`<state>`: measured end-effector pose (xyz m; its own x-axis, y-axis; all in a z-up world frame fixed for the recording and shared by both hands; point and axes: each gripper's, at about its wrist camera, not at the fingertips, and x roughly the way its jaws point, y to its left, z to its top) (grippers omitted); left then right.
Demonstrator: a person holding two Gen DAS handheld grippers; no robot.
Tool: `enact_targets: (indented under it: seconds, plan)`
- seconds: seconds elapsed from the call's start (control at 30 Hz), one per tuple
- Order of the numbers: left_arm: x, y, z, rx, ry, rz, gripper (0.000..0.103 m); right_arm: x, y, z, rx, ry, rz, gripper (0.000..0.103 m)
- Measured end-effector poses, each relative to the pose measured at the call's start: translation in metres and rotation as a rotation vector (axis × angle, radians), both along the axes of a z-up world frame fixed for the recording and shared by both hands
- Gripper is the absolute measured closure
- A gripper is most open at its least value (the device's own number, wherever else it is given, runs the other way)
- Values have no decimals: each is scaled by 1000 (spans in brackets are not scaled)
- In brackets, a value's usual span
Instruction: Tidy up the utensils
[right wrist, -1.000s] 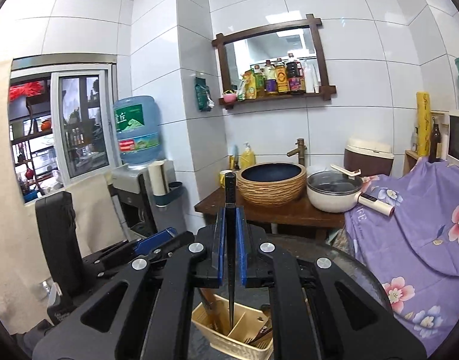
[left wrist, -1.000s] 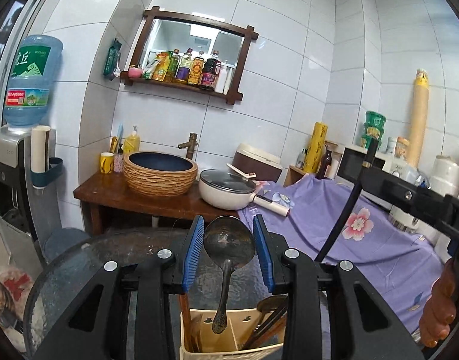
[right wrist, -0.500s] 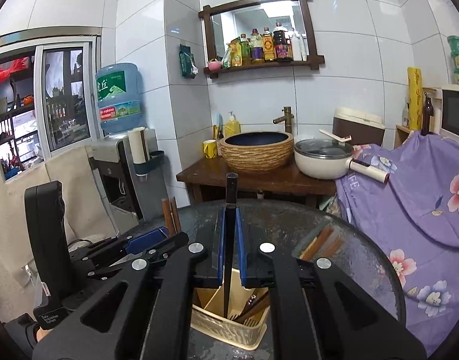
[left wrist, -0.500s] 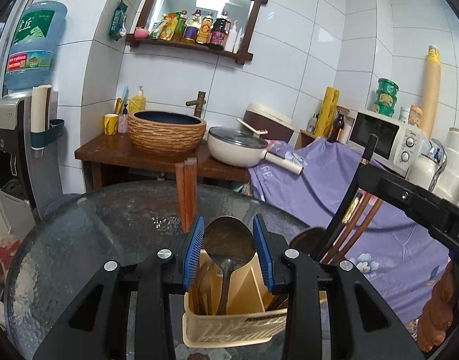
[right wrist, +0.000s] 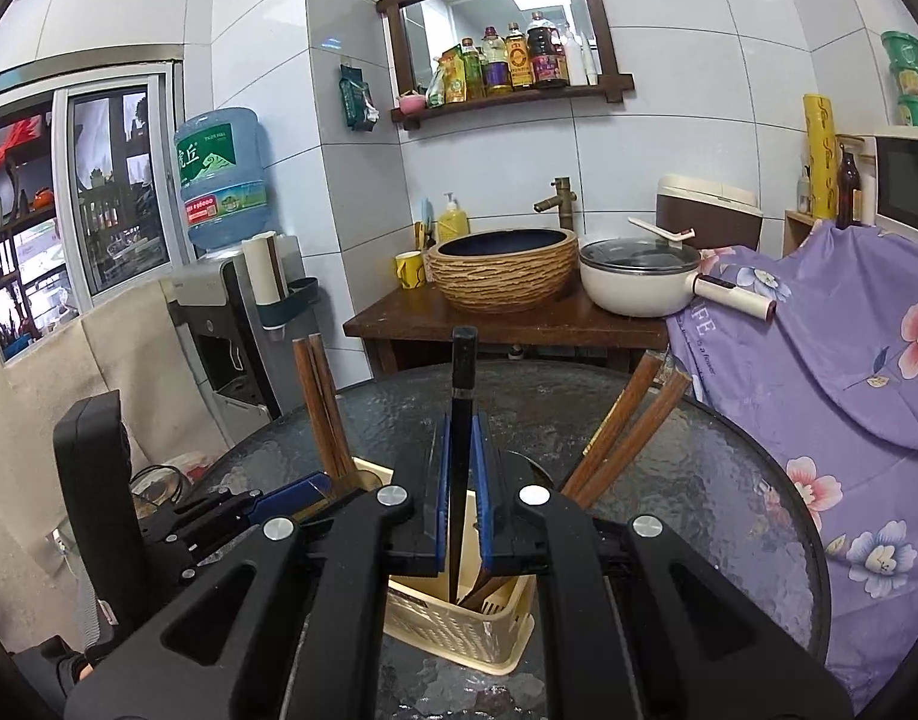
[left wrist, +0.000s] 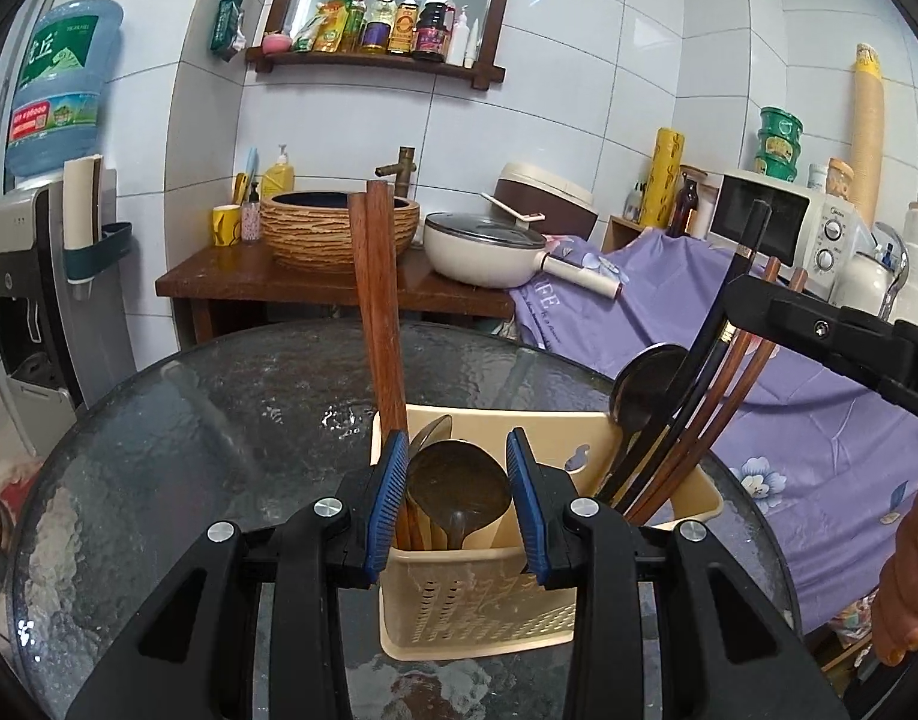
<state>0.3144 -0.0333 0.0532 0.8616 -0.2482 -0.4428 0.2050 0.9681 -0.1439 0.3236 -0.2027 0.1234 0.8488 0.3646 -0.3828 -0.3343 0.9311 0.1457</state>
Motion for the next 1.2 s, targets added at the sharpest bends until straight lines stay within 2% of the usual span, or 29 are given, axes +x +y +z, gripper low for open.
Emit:
enact_targets:
  seconds: [0.17,0.23,0.27,0.33,0.37,0.47,0.5,0.53,0.6,0.7,0.77,0.87,1.0,1.2]
  plan:
    - [-3,-1,0,0,-4,-8,67,4,-5,-7,5,5,-15,95]
    - [-7,-1,2,5,-19,-8,58,2,-5,-5,-6,-13,-4,92]
    - [-9,-1,4,7,-30,-11,55,0,-4,-4,-15,-26,-7,86]
    - [-19,0,10,13,-67,-5,34,-9,-5,2,-20,-80,-25,39]
    - [-25,1,12,11,-87,-4,31,-13,-7,4,-11,-104,-29,35]
    - [-44,2,19,8,-132,-29,20,-27,-6,15,-40,-165,-46,34]
    - [-49,2,20,14,-145,-30,14,-31,-7,17,-49,-182,-56,29]
    - [-58,4,21,21,-165,-23,7,-39,-7,18,-62,-208,-73,18]
    - [-71,10,21,7,-177,-20,6,-52,-9,19,-65,-236,-89,11]
    - [-85,19,16,-28,-146,-37,6,-68,-10,15,-68,-240,-84,5]
    - [-95,23,13,-23,-141,-33,6,-82,-9,10,-70,-234,-75,6]
    - [-114,25,10,34,-181,-13,6,-108,-11,1,-65,-256,-93,5]
    - [-143,25,4,108,-207,-60,6,-141,-19,-14,-26,-238,-95,5]
    - [-184,37,-9,85,-211,31,6,-188,-34,-44,14,-213,-132,6]
